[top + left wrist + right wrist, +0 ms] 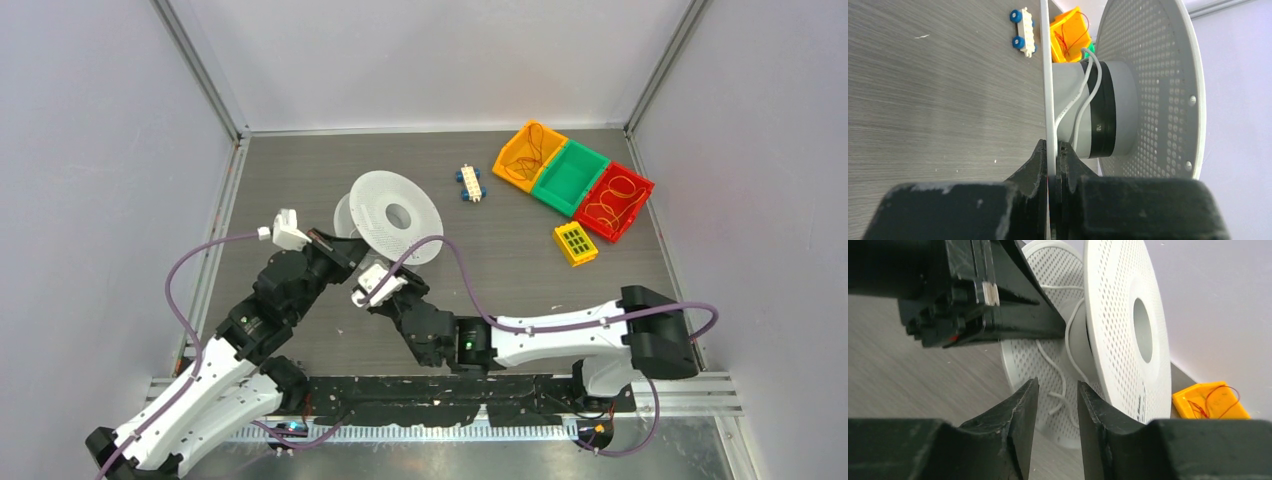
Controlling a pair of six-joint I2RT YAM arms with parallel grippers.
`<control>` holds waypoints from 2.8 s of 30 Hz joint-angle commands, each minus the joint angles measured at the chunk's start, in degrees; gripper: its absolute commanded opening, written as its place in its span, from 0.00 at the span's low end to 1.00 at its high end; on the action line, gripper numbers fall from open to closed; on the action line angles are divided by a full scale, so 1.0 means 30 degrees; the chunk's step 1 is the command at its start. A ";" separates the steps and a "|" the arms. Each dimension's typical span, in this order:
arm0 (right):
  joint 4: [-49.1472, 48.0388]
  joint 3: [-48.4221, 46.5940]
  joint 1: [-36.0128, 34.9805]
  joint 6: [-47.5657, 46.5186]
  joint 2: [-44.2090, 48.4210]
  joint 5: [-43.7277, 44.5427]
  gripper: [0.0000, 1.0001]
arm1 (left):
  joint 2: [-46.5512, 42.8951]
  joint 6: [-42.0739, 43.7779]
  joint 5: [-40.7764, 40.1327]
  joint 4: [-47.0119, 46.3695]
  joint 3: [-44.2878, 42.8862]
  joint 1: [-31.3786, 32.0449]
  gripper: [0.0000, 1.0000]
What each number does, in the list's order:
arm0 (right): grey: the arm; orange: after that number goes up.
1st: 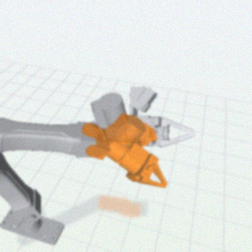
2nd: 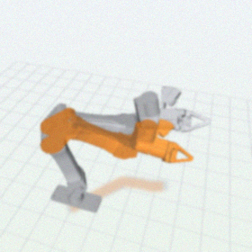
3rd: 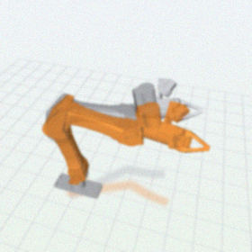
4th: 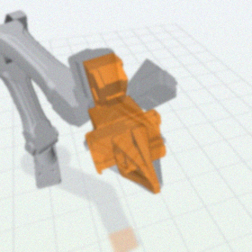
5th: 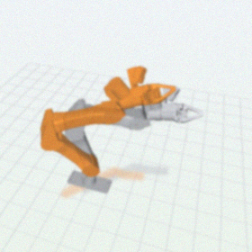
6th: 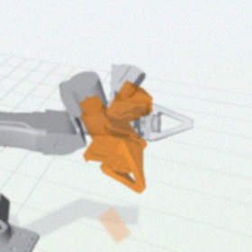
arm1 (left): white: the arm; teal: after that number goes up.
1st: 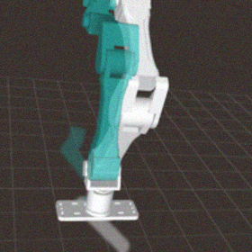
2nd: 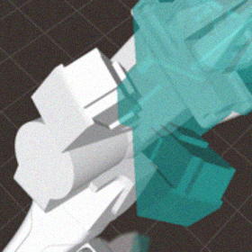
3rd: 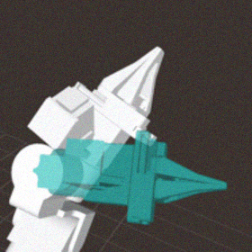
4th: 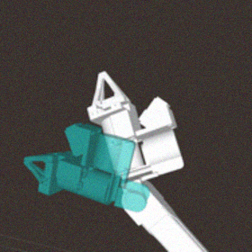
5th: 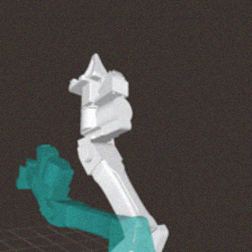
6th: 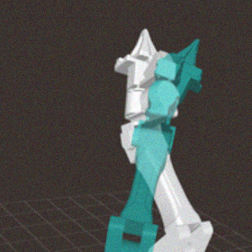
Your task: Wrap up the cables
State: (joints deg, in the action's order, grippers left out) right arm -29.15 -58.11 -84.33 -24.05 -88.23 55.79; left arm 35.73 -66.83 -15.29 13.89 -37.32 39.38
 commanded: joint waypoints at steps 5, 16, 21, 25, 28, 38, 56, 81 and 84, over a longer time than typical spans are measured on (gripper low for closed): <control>0.3561 0.1419 -0.0621 0.2836 0.4620 -0.2466 0.51 | -0.0457 0.0554 -0.0192 -0.1129 -0.1199 0.0029 0.00; 0.9066 0.4818 -0.0865 0.8677 1.3169 -1.0575 0.54 | 0.0649 0.3957 0.4009 -0.2205 -0.1390 -0.1594 0.00; 0.9565 0.5582 -0.0863 0.9369 1.5766 -0.9559 0.53 | 0.2019 0.4483 1.0542 -0.4018 -0.0803 -0.5458 0.00; 1.0093 0.6298 -0.0879 0.9443 1.7057 -0.7960 0.54 | 0.4657 0.4120 1.5285 -0.5336 -0.0591 -0.8482 0.00; 1.0499 0.6579 -0.0863 1.0015 1.7099 -0.5787 0.55 | 0.6497 0.4625 1.6885 -0.5913 -0.0739 -0.9354 0.00; 1.0872 0.6562 -0.0178 1.0975 1.6105 -0.3059 0.56 | 1.3800 0.7286 1.9025 -0.5683 -0.2963 -1.0007 0.00; 0.8335 0.9129 0.5484 1.3620 1.4154 -0.7334 0.54 | 1.8980 1.1519 1.7045 -0.0622 -0.4737 -1.1513 0.41; 0.0615 1.3367 1.3840 1.9791 0.9176 -1.5479 0.29 | 1.4228 0.9046 1.0872 -0.3263 0.0572 -0.9214 0.37; -0.2519 1.3914 1.5085 2.0679 0.7045 -1.6876 0.29 | 1.4442 0.8382 1.0486 -0.4774 0.1539 -0.8805 0.36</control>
State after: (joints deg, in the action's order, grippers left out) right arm -22.50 -18.37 -43.07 31.90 -61.32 12.29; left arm 79.31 -38.20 18.74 6.55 -36.38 11.51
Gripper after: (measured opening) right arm 0.288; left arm 0.366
